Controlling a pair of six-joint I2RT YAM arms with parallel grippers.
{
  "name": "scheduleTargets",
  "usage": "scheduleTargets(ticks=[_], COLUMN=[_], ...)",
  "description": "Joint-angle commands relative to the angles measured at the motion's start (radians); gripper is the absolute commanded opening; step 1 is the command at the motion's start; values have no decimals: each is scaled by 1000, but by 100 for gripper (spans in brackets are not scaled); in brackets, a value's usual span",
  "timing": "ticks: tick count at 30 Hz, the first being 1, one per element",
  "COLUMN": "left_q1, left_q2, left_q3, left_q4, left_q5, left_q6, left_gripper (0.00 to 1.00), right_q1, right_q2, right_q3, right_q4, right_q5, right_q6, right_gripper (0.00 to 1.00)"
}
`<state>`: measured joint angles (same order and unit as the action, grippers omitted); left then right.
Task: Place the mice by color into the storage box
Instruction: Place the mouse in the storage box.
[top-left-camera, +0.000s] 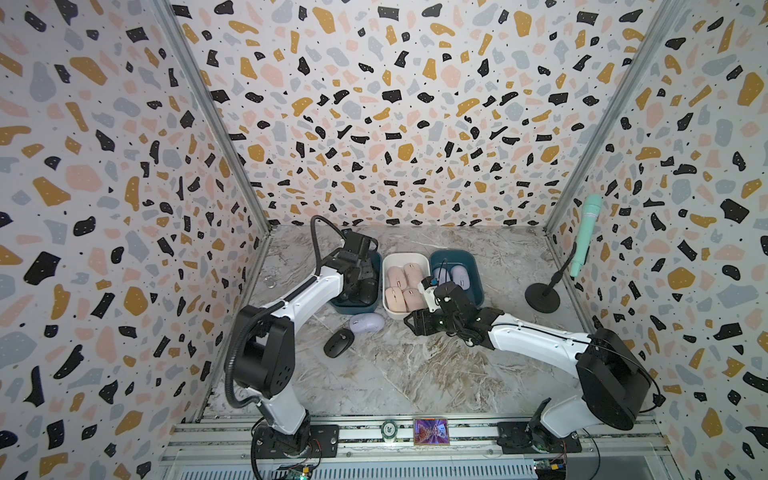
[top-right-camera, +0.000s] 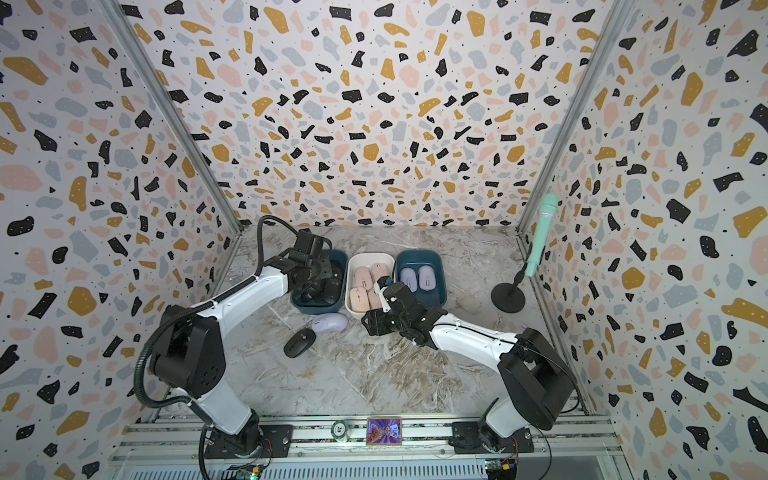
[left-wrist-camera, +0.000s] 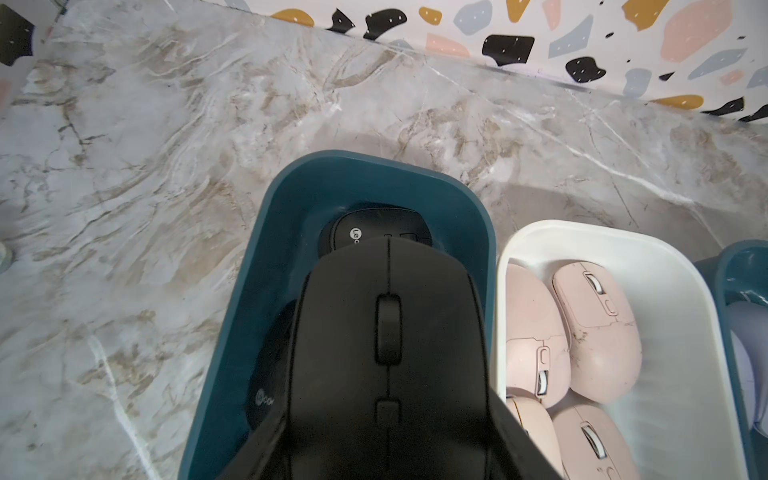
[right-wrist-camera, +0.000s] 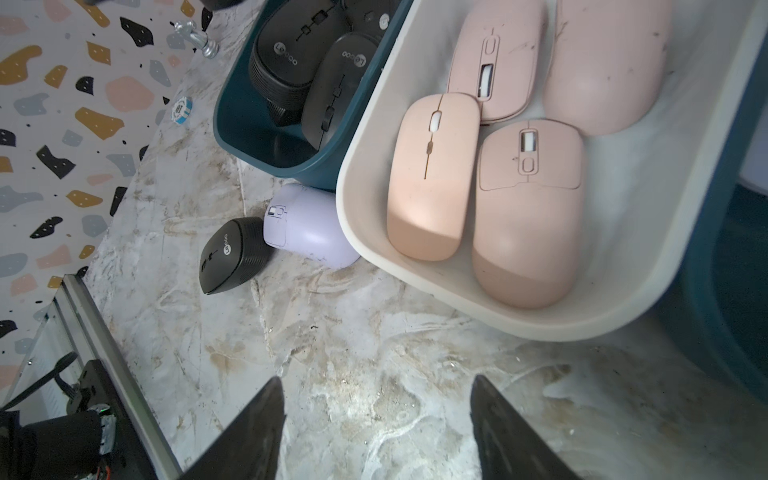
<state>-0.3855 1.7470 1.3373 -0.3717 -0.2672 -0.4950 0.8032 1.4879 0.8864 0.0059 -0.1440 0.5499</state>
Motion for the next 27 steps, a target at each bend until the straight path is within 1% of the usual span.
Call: scheduleTargets(ticks=[1,8,17,24,27], left_q1=[10,13,14,13,14], left_q2=[56,163,235,268,282], left_q3=[72,133,173,213,223], left_q4=[2,-10,-40,-59,-65], left_q5=[37,40,36,35,36], left_q6=[46,64,85,95,95], left_gripper=[42,43,43,51,56], right_q1=[-4,-5,-6,-6,-6], right_q2=[-59,-84,-97,-109,-114], right_q3=[-19,-42,-52,-63,-65], right_q4=[24,-4,-6,-9,-15], right_q5=[43,71,86,96,98], right_q6=[35,42,44,48,52], right_gripper=[71,71,71,71,71])
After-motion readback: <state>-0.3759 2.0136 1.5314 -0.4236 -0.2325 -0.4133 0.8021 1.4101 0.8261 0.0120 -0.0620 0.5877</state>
